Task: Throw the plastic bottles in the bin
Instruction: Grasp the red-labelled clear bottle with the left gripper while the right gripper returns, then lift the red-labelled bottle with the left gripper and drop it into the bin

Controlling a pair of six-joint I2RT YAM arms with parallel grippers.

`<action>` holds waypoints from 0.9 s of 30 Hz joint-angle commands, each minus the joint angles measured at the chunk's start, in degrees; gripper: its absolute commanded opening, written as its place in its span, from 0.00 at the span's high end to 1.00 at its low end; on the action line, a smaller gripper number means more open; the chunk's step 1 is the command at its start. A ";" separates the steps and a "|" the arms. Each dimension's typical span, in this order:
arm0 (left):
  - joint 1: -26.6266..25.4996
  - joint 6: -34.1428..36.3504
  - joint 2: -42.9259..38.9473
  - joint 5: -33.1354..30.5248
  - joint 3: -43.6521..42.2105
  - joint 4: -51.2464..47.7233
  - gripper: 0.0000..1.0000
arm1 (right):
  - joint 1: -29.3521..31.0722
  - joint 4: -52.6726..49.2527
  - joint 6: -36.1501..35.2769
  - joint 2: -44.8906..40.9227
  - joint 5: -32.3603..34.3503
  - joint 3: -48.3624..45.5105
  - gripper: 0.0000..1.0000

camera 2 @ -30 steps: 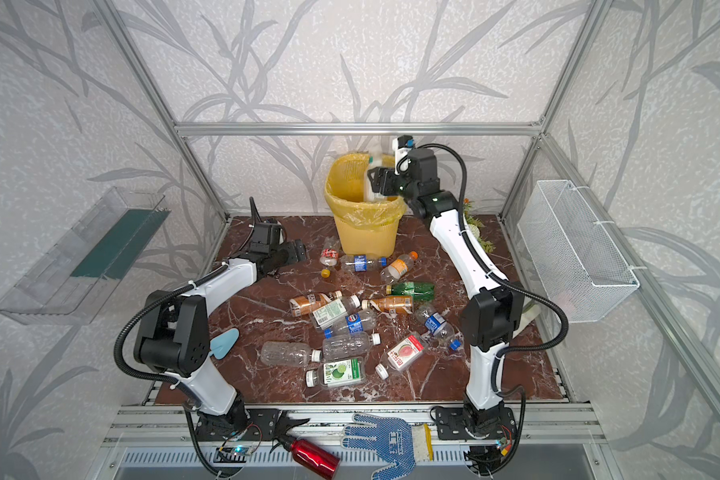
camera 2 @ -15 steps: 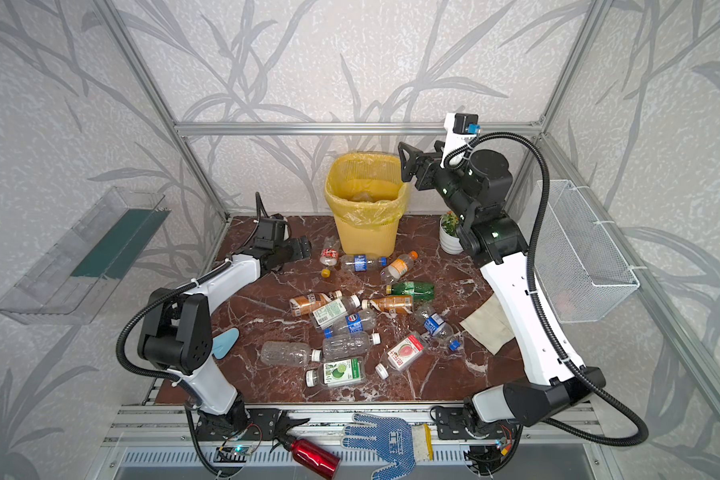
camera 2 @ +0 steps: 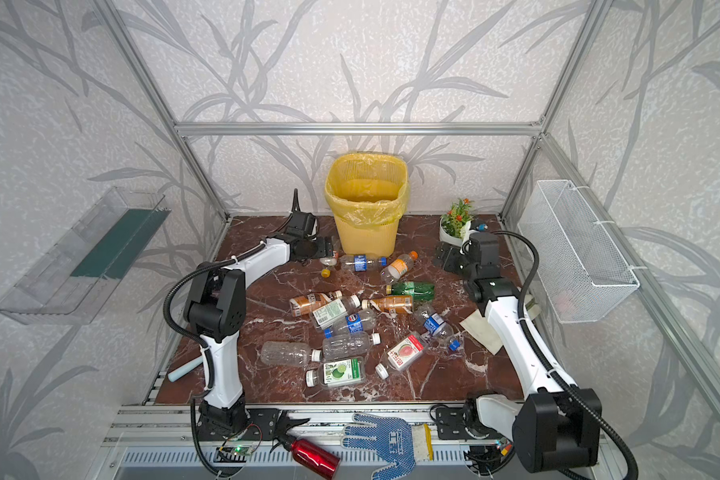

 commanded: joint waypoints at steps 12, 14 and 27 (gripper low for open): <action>1.38 -2.38 8.24 -2.82 8.33 -10.40 0.22 | -6.52 -2.76 2.11 -8.76 -2.02 -10.24 0.06; 2.18 -2.67 8.37 -2.57 8.01 -10.32 0.24 | -6.52 -2.30 2.39 -8.18 -2.40 -10.21 0.06; 6.55 -4.10 3.76 3.39 2.94 -5.36 0.56 | -6.61 -0.37 3.67 -6.38 -3.69 -10.67 0.06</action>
